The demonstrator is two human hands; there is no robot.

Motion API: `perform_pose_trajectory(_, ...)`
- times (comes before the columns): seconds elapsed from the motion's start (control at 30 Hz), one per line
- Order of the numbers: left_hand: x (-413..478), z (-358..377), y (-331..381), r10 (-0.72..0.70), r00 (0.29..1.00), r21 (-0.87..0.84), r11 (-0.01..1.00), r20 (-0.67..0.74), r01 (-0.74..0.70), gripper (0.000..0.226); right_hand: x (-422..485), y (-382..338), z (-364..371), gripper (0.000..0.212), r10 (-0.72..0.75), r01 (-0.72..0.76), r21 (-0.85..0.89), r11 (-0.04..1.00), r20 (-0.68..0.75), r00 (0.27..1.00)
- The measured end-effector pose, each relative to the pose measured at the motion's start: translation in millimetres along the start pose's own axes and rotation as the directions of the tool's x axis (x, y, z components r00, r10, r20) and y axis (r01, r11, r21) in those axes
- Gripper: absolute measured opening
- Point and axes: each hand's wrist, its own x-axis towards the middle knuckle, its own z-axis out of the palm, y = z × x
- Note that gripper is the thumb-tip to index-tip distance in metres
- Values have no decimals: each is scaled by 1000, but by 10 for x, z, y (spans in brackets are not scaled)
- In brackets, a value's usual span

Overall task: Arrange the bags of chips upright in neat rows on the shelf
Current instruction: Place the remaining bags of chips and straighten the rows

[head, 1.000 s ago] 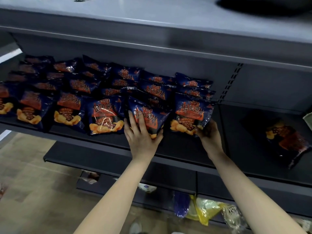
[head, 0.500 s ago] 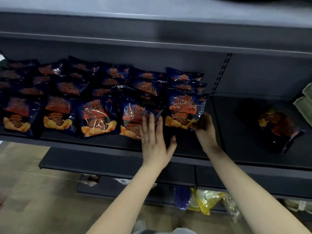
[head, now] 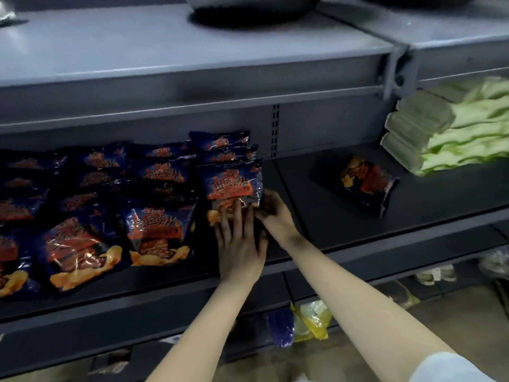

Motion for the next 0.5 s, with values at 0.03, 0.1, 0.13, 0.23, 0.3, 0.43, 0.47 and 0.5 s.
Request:
perform_pose_trajectory(0.03,3,-2,7,-5,1000,1,1000,-7,5,68,-7,20,-6,38,1,-1,-4,1000,-7,1000)
perform_pose_trajectory(0.1,0,-10,32,-9,1000,-3,1000,-23,9,68,-25,54,-29,38,-16,15,-34,999,-20,1000)
perform_pose_trajectory(0.13,-3,-16,36,-9,1000,0,1000,-27,9,68,-32,59,-37,37,-25,24,-46,999,-22,999)
perform_pose_trajectory(0.23,-11,-15,34,-13,1000,14,1000,-25,13,68,-34,36,-49,38,-60,59,-95,994,-11,998)
perform_pose_trajectory(0.3,-9,-13,35,-19,999,15,1000,-26,19,69,-27,23,-46,40,-70,70,-112,991,6,998)
perform_pose_trajectory(0.43,-14,-12,31,-26,998,-6,1000,-65,25,68,10,1,-74,41,-65,76,-134,988,88,994)
perform_pose_trajectory(0.47,-31,-23,50,-10,996,-24,1000,-90,8,66,23,-24,-112,41,-54,67,-142,988,95,994)
perform_pose_trajectory(0.5,-51,-37,82,20,993,-44,999,-117,-26,65,38,-61,-173,40,-54,66,-155,986,81,995)
